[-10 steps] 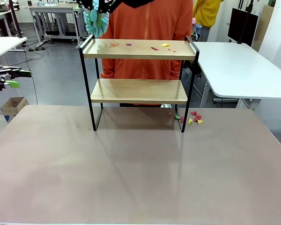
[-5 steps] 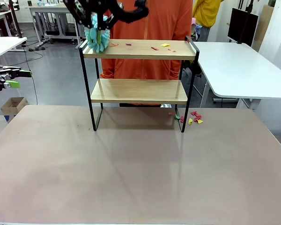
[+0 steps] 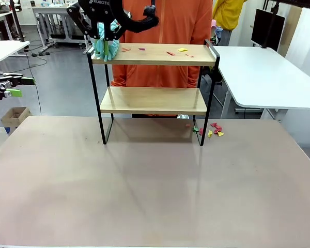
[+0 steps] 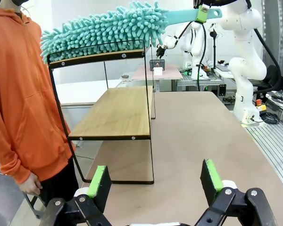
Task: Clean the shelf.
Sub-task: Clean the specific section of the Shelf indicated by the human with the Duster.
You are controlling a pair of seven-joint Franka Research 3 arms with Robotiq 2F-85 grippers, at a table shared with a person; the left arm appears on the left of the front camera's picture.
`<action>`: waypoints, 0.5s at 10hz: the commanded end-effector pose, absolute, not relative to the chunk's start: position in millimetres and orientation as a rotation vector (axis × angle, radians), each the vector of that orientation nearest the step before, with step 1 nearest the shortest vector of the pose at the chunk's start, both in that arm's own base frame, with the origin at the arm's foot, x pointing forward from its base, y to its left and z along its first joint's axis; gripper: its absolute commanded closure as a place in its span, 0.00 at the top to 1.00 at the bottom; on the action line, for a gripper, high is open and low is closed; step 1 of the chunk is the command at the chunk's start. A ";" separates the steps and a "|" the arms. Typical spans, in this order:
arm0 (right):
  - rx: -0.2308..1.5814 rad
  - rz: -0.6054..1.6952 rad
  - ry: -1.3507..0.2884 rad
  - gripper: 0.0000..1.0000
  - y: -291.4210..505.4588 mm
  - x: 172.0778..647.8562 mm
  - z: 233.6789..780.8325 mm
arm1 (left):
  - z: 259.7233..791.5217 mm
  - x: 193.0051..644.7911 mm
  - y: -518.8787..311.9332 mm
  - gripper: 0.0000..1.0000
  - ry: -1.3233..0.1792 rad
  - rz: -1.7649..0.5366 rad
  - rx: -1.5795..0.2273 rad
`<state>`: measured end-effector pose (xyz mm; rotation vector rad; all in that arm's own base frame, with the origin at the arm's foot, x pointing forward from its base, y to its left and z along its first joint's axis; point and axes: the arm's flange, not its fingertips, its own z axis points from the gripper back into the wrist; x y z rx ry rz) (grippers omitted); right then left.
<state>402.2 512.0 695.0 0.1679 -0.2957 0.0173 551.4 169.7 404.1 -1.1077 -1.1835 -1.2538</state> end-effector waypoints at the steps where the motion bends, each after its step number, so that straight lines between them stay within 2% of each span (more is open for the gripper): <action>1: 0.165 0.012 -0.301 0.13 508.8 400.5 697.7 | 406.9 549.0 166.9 1.00 -1.180 -1.258 -1.103; 5: 0.168 -0.039 -0.254 0.13 464.2 407.7 687.8 | 406.9 549.0 166.9 1.00 -1.180 -1.258 -1.103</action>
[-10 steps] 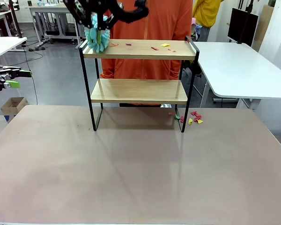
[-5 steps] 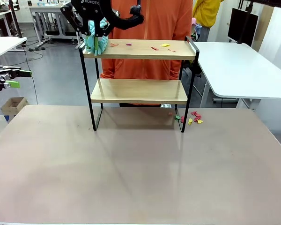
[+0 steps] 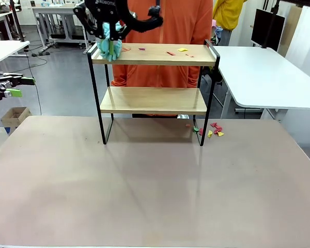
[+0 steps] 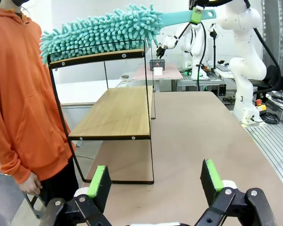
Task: Clean the shelf.
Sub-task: Clean the specific section of the Shelf indicated by the human with the Duster.
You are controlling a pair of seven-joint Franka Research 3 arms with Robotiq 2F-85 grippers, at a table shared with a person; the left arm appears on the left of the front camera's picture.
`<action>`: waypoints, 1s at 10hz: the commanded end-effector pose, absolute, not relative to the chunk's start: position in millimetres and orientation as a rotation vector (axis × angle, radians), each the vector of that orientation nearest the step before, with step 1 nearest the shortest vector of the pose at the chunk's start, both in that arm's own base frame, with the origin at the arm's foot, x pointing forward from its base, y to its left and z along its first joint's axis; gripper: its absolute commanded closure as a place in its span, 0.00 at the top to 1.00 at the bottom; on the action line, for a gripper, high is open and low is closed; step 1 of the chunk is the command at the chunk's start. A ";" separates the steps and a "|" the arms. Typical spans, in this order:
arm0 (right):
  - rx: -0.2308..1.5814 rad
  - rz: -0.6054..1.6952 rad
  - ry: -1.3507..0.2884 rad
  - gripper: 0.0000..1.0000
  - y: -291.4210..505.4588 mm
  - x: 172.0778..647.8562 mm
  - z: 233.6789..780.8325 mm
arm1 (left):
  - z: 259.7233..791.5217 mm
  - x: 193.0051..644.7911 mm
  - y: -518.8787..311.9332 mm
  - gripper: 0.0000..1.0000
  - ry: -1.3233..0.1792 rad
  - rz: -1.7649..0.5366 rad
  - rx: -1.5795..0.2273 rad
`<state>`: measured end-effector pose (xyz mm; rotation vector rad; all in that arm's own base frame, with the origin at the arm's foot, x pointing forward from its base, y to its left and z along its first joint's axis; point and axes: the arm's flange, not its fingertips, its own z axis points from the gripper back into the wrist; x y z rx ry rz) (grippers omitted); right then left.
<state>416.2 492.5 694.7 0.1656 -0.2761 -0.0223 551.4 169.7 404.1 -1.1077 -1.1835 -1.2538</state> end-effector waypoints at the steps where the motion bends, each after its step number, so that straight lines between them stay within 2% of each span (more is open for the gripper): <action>1: 0.166 -0.061 -0.240 0.13 443.9 408.9 684.8 | 406.9 549.0 166.9 1.00 -1.180 -1.258 -1.103; 10: 0.127 -0.177 -0.145 0.13 294.7 419.5 659.8 | 406.9 549.0 166.9 1.00 -1.180 -1.258 -1.103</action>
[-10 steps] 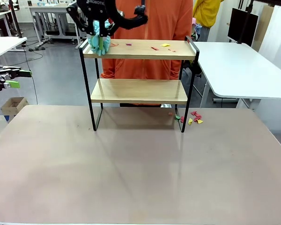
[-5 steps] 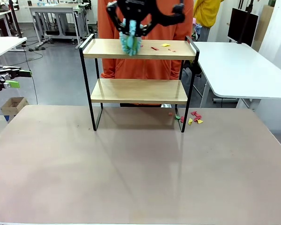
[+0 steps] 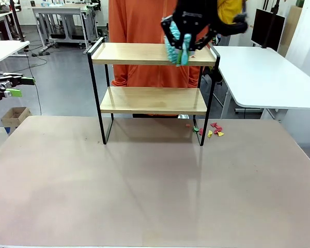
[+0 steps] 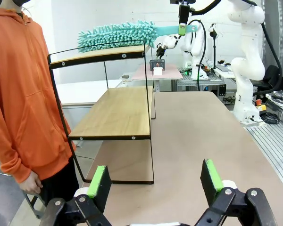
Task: Clean the shelf.
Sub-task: Clean the specific section of the Shelf indicated by the human with the Duster.
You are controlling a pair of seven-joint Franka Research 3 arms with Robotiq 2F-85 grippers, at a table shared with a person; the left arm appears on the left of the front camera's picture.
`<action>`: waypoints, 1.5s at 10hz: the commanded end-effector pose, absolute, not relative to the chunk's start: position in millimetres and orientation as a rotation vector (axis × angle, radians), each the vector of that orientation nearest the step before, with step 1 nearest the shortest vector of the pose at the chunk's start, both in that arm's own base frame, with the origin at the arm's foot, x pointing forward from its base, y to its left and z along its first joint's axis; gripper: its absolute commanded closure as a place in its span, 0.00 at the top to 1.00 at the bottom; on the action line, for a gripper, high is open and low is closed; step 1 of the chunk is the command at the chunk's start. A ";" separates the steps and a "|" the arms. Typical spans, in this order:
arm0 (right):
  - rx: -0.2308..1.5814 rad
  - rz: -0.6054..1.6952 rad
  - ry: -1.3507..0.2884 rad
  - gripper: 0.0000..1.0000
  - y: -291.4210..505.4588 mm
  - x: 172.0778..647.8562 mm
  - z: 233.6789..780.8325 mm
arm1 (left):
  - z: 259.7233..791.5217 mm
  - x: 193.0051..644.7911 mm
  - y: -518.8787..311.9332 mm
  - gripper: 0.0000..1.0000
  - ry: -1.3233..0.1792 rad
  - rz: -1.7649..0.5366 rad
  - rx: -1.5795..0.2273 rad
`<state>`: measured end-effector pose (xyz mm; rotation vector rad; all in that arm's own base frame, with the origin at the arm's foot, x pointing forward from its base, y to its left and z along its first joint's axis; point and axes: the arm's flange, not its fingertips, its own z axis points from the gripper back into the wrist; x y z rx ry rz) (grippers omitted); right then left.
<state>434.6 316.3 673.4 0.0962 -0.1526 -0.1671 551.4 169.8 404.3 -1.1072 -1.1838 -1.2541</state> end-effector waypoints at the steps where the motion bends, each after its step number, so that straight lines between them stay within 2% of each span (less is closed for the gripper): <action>1: 0.137 -0.208 -0.145 0.13 276.1 421.8 660.1 | 406.9 549.0 166.9 1.00 -1.180 -1.258 -1.103; 4: 0.085 -0.328 -0.185 0.13 237.3 420.3 658.8 | 406.9 549.0 166.9 1.00 -1.180 -1.258 -1.103; 6: 0.069 -0.381 -0.380 0.13 237.1 398.2 676.4 | 406.9 549.0 166.9 1.00 -1.180 -1.258 -1.103; 7: 0.088 -0.303 -0.188 0.13 241.3 427.1 672.1 | 406.9 549.0 166.9 1.00 -1.180 -1.258 -1.103; 12: 0.092 -0.299 -0.210 0.13 248.4 424.0 666.8 | 406.9 549.0 166.9 1.00 -1.180 -1.258 -1.103; 15: 0.178 -0.086 -0.356 0.13 232.7 398.3 685.4 | 406.9 549.0 166.9 1.00 -1.180 -1.258 -1.103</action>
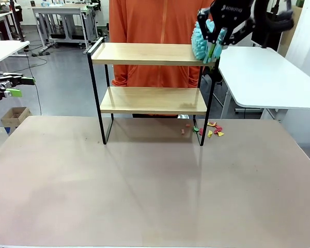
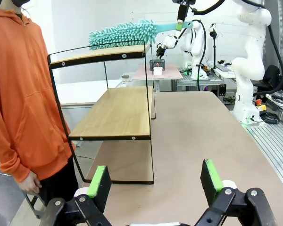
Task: Clean the shelf.
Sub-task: Clean the specific section of the Shelf indicated by the human with the Duster.
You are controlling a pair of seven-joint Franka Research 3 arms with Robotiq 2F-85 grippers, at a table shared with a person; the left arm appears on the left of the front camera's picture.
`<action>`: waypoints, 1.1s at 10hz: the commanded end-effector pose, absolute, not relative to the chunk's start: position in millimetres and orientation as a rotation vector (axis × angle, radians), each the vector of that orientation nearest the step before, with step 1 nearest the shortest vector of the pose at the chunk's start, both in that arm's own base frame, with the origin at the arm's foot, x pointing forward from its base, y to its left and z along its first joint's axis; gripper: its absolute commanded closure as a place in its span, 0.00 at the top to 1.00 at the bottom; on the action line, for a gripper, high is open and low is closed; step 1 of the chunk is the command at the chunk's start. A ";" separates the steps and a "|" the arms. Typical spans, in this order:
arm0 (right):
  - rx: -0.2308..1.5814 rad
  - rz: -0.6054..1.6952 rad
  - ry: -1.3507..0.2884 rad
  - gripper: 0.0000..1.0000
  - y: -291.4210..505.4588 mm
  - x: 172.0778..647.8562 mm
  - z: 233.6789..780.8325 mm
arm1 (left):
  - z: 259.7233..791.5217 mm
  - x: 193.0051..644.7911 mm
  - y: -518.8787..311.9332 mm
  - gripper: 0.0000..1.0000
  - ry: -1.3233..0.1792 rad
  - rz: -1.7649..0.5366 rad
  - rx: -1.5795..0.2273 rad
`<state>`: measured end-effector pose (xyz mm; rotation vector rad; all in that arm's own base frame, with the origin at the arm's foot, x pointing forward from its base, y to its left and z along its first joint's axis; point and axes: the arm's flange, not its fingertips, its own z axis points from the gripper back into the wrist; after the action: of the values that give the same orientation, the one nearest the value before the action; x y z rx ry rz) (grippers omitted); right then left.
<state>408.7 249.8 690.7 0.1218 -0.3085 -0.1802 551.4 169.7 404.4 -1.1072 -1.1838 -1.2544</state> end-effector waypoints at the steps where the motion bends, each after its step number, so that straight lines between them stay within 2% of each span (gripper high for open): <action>1: 0.211 0.009 -0.363 0.13 230.5 394.5 689.0 | 406.9 549.0 166.9 1.00 -1.180 -1.258 -1.103; 4: 0.337 0.312 -0.379 0.13 228.4 383.7 693.9 | 406.9 549.0 166.9 1.00 -1.180 -1.258 -1.103; 6: 0.396 0.536 -0.310 0.13 230.7 378.6 694.4 | 406.9 549.0 166.9 1.00 -1.180 -1.258 -1.103; 8: 0.372 0.765 -0.277 0.13 232.9 367.6 690.9 | 406.9 549.0 166.9 1.00 -1.180 -1.258 -1.103; 11: 0.292 0.987 -0.197 0.13 222.4 342.6 671.8 | 406.9 549.0 166.9 1.00 -1.180 -1.258 -1.103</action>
<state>348.9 239.1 679.4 0.3219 -0.1951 0.9185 551.4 169.7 404.3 -1.1073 -1.1837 -1.2543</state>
